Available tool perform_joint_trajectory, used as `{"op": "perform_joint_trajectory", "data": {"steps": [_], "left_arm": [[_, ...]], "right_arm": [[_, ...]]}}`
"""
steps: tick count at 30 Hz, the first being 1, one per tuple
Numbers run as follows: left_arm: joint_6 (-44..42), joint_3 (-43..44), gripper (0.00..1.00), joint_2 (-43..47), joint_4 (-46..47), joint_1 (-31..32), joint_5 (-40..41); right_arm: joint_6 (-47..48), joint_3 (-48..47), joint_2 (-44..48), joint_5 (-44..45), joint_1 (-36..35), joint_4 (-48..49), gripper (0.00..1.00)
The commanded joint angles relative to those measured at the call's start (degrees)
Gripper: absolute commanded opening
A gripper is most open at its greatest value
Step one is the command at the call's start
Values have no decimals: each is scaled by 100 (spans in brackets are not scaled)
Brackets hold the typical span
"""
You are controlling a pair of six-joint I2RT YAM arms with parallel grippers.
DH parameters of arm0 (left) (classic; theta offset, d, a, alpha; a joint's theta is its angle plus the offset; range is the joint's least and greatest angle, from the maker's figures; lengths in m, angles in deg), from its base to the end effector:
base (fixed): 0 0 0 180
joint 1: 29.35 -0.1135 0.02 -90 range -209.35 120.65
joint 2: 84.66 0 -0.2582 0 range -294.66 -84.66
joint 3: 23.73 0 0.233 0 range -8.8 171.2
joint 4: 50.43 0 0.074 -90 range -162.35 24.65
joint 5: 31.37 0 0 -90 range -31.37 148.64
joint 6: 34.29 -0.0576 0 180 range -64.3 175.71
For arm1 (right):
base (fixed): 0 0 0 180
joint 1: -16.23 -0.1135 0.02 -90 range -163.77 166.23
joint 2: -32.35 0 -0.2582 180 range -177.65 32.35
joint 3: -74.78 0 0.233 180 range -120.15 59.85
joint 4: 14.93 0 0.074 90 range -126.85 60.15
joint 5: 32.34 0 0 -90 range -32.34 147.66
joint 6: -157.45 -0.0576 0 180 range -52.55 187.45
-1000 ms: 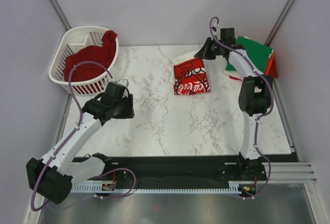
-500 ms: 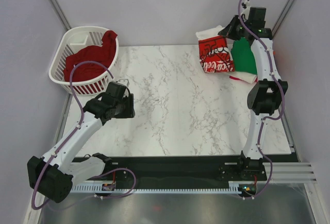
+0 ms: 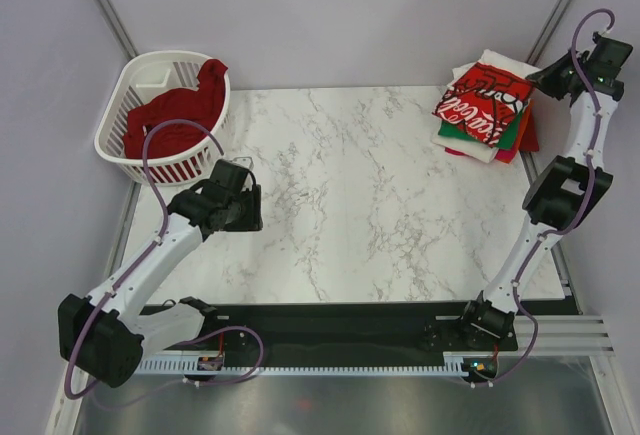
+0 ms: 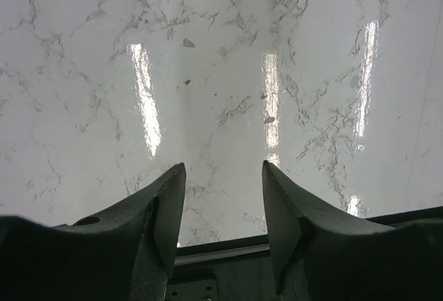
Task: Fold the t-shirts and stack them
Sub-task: Neatly place the folded tshirt to the corner
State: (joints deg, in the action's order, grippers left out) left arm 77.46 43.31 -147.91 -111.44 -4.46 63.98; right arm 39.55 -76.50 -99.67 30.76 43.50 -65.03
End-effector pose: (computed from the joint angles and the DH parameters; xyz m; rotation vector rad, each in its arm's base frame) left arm 0.1904 -0.0824 0.2490 0.0352 2.5740 -0.1893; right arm 0.4745 -0.2153 0.3179 0.7076 1.9596 0.5002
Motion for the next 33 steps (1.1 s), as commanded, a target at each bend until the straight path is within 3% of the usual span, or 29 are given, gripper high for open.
{"op": "perform_joint_trajectory", "data": {"steps": [1,9,13,16,24,26,30,31,33], "left_arm": [[-119,0,56,-39,188,43,-42],[-119,0,56,-100,188,43,-51],[-119,-9,56,-101,179,52,-42],[-119,-9,56,-127,196,60,-60],[-128,0,55,-100,188,78,-51],[-128,0,55,-74,188,95,-51],[-128,9,55,-13,196,104,-34],[-119,9,55,5,188,113,-42],[-119,0,55,84,196,148,-25]], "right_arm": [[-102,144,-200,202,24,310,0],[-268,979,-736,509,60,1136,0],[-58,1399,-737,2050,68,1171,0],[-145,1751,-623,2557,165,1372,0],[-304,2192,-772,2135,165,1716,1],[-269,2280,-728,2162,156,1699,13],[-304,2692,-317,2460,130,1707,54],[-321,2867,-184,2853,130,1664,69],[-330,2965,229,3303,138,1559,84]]}}
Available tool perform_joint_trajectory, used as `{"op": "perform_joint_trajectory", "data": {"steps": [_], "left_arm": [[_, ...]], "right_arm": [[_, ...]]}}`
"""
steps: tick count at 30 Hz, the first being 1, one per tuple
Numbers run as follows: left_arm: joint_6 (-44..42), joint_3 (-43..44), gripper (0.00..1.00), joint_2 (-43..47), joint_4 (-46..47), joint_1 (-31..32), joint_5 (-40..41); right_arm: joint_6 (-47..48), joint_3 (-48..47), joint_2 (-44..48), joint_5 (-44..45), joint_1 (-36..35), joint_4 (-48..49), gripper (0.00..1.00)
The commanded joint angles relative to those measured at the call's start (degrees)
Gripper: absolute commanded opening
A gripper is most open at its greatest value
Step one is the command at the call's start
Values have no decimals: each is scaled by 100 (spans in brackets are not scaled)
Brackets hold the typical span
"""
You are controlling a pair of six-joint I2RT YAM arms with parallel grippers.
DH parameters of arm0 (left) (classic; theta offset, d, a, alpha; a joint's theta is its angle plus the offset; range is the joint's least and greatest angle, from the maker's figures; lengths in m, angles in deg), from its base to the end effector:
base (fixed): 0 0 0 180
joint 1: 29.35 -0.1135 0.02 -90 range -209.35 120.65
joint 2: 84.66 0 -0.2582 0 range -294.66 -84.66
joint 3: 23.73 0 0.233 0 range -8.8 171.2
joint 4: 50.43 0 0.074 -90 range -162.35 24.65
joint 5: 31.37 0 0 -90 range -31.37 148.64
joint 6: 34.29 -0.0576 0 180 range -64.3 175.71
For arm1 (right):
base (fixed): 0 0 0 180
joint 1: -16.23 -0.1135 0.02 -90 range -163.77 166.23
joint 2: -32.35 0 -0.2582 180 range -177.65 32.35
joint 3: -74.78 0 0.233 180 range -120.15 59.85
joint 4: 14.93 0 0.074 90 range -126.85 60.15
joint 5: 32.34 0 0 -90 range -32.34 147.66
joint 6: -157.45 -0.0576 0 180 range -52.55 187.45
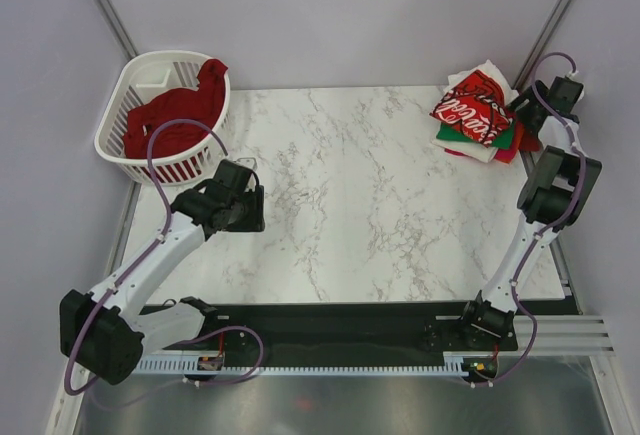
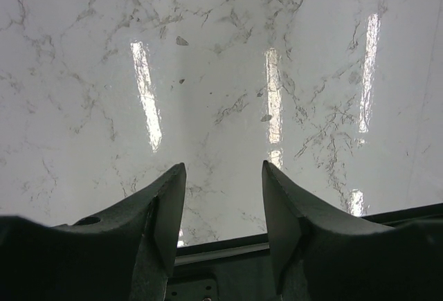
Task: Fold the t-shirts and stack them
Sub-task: Neatly place the folded tshirt to the corner
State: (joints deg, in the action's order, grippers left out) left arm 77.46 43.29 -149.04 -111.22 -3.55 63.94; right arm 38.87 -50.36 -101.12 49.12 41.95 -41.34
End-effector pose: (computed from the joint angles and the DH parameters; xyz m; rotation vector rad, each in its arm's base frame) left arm 0.1918 -0.0868 0.2455 0.0573 2.5899 -0.1880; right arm 0.4864 -0.2248 0.1925 0.9165 1.9733 0.1907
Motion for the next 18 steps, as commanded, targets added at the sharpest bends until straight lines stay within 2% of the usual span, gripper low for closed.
{"op": "perform_joint_trajectory", "data": {"steps": [1,3,6,12,14,16,17,18], "left_arm": [[-119,11,55,224,166,74,-3],[-119,2,56,277,175,135,6],[-119,20,55,355,166,188,6],[-119,20,55,452,175,267,-3],[-119,20,56,505,192,302,24],[-119,20,56,540,183,320,50],[-119,29,56,549,183,320,59],[-119,29,56,567,175,329,59]], "right_arm": [[-228,351,505,1860,302,-977,87],[-227,316,891,2135,373,-1145,94],[-315,255,1401,2409,539,-1417,98],[-262,351,2535,2830,654,-1655,98],[-289,457,2912,2753,654,-1620,98],[-315,544,3203,2288,645,-1481,97],[-332,588,3283,1973,645,-1375,95],[-376,632,3327,1622,645,-1235,90]]}}
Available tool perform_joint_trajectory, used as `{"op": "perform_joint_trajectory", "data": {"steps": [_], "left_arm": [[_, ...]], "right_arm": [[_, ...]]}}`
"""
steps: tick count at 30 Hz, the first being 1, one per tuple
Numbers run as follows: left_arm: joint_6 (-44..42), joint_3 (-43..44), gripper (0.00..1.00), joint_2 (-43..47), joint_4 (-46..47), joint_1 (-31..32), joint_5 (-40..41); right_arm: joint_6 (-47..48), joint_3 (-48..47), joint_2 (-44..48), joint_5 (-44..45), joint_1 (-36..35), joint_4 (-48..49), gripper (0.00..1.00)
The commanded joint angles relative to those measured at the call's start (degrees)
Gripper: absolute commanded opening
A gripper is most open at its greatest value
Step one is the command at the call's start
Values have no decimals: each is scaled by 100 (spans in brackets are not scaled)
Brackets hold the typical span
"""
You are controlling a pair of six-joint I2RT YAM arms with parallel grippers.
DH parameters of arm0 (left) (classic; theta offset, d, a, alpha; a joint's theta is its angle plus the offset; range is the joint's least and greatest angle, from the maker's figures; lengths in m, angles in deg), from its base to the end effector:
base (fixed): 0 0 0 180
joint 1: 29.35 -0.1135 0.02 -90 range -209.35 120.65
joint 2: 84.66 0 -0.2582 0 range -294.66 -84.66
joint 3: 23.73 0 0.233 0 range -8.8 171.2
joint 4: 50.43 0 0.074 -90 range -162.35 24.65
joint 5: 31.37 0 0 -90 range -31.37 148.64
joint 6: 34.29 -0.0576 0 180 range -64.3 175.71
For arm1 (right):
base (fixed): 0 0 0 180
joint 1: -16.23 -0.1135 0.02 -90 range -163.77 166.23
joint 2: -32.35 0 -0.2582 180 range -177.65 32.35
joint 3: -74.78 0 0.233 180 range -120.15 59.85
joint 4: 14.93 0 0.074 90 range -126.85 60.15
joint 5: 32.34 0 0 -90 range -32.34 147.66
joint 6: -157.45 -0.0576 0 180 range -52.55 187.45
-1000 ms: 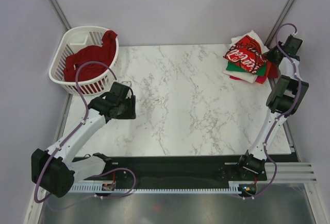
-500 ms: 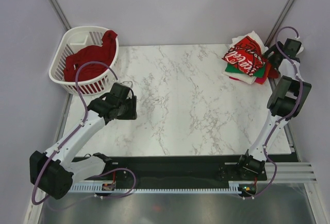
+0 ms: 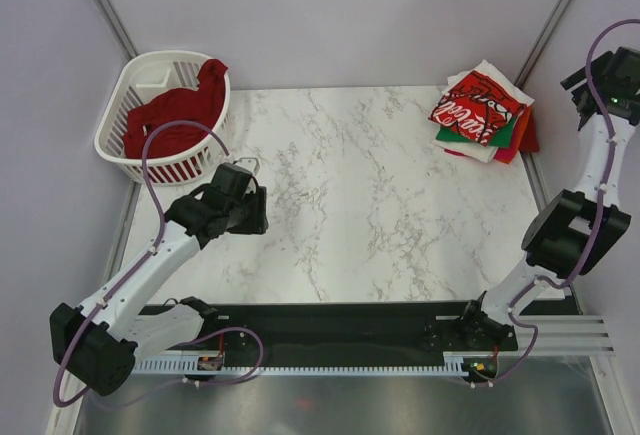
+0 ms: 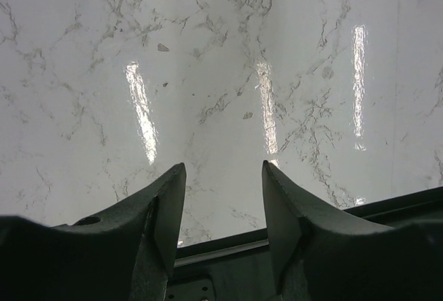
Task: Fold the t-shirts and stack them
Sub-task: Neatly place the folded tshirt to the corner
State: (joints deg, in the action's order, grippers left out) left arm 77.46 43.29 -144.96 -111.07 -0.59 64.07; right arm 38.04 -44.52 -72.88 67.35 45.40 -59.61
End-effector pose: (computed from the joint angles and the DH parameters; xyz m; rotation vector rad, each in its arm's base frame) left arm 0.1787 -0.0918 0.2589 0.1153 2.5200 -0.2421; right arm 0.3676 -0.2163 0.3527 1.1154 1.7810 -0.1754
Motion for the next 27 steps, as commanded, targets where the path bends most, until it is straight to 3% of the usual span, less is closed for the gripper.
{"op": "perform_joint_trajectory", "data": {"steps": [1,2,3,4,6,9,14,16,21,22,25,26,27], "left_arm": [[-119,29,56,167,168,34,54],[-119,20,56,184,168,34,63],[-119,20,56,185,168,34,72],[-119,20,56,193,168,34,81],[-111,20,56,211,168,34,107],[-110,20,56,228,159,43,151],[-102,11,56,202,159,43,204],[-102,11,56,176,159,43,213],[-102,2,56,97,159,43,221],[-93,2,56,62,159,43,230],[-102,-6,56,18,159,43,257],[-102,-6,56,0,159,43,257],[-93,-6,56,-26,159,43,257]], "right_arm": [[-320,127,521,-1144,300,959,84],[-407,154,478,-1650,291,1155,80],[-512,163,399,-2168,265,1357,66],[-800,137,285,-3287,187,1802,58],[-1162,58,-198,-4208,55,2200,30],[-1681,-336,-1041,-5353,-314,2563,14],[-1831,-891,-2156,-6135,-851,2668,9],[-2120,-962,-2457,-6365,-930,3210,7],[-4225,-567,-3389,-6858,-948,6203,2],[-4335,-514,-3581,-6823,-896,6419,1],[-3549,-32,-3444,-6236,-668,5774,0],[-3084,109,-3321,-5973,-597,5327,0],[-2592,302,-3181,-5579,-536,4287,0]]}}
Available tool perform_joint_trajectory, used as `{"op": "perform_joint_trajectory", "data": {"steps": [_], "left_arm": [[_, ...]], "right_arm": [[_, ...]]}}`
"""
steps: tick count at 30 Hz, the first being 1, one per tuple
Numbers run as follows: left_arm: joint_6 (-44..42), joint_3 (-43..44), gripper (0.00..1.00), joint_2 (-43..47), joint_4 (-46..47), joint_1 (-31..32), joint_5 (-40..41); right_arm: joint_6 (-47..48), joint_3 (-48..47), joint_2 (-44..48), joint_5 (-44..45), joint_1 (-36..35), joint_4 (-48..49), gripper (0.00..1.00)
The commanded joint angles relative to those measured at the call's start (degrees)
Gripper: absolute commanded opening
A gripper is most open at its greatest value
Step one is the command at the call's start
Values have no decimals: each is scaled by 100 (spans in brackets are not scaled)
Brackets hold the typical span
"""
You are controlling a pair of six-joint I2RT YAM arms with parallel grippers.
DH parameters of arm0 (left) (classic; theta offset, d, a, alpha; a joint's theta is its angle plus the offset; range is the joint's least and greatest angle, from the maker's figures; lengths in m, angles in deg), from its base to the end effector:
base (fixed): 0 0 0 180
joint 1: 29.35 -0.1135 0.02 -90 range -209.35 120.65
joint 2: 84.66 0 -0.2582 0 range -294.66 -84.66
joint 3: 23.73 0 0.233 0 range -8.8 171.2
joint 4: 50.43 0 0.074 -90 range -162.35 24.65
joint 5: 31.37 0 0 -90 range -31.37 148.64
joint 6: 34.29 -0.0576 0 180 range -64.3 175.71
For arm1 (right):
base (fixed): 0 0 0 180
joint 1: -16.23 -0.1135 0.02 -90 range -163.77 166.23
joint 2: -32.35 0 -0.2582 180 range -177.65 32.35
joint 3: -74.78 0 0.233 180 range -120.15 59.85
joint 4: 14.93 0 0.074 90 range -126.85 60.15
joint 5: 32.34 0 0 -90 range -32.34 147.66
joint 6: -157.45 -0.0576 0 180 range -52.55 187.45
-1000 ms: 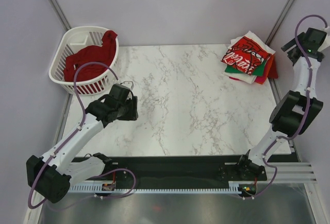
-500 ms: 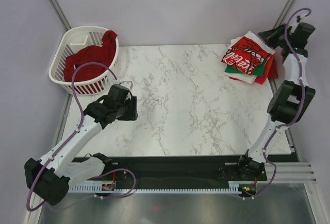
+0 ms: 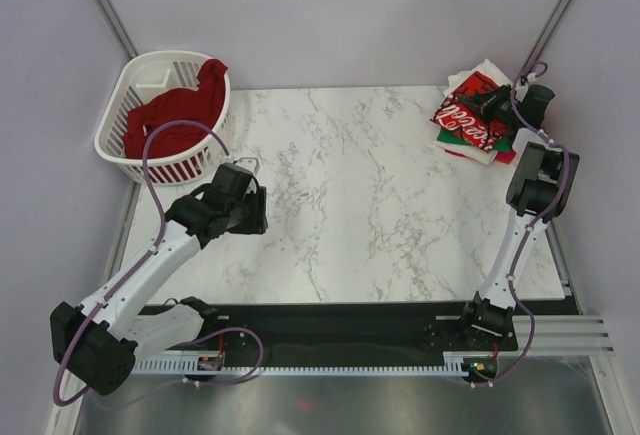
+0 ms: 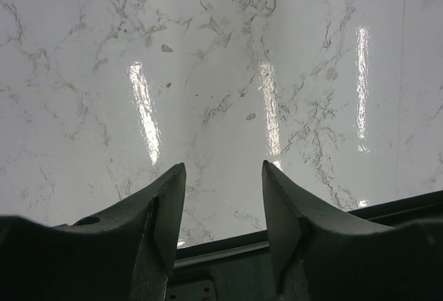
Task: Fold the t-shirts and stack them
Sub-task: Neatly place the folded tshirt to the corner
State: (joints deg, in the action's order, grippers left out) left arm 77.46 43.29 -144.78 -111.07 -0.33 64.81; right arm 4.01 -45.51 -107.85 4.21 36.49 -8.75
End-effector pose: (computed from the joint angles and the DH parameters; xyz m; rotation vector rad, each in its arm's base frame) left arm 0.1782 -0.0918 0.2595 0.1151 2.5134 -0.2304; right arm 0.5251 -0.1445 0.1737 0.6678 1.8071 1.3564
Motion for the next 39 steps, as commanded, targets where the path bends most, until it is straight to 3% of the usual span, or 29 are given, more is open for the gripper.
{"op": "perform_joint_trajectory", "data": {"steps": [1,5,13,16,18,19,20,23,29,33,35,39], "left_arm": [[-93,-15,56,-79,159,16,174],[-93,-6,56,-158,151,8,147],[-102,-6,56,-211,159,8,147],[-93,-7,56,-167,159,8,147],[-93,2,56,-167,159,16,138],[-102,-6,56,-150,159,16,130],[-102,2,56,-132,159,8,130],[-102,2,56,-44,159,16,130],[-102,11,56,105,159,16,165],[-110,37,56,167,168,25,191],[-110,55,56,202,159,16,226],[-58,90,56,438,168,16,436]], "right_arm": [[1729,524,605,1584,452,-1218,0],[2248,1315,1240,2954,690,-1715,1],[1950,895,662,2358,691,-1460,5],[1712,658,678,1787,621,-1223,16],[1747,500,888,1672,559,-1292,33],[1782,447,1168,1663,507,-1371,42],[1800,368,1336,1662,498,-1494,58],[1782,157,2056,1671,489,-1687,75],[1475,-178,3375,1504,612,-1873,85],[1921,172,4620,1662,560,-2399,91],[2649,680,5149,2267,402,-3046,95],[3680,1999,6653,3751,-713,-3648,98]]}}
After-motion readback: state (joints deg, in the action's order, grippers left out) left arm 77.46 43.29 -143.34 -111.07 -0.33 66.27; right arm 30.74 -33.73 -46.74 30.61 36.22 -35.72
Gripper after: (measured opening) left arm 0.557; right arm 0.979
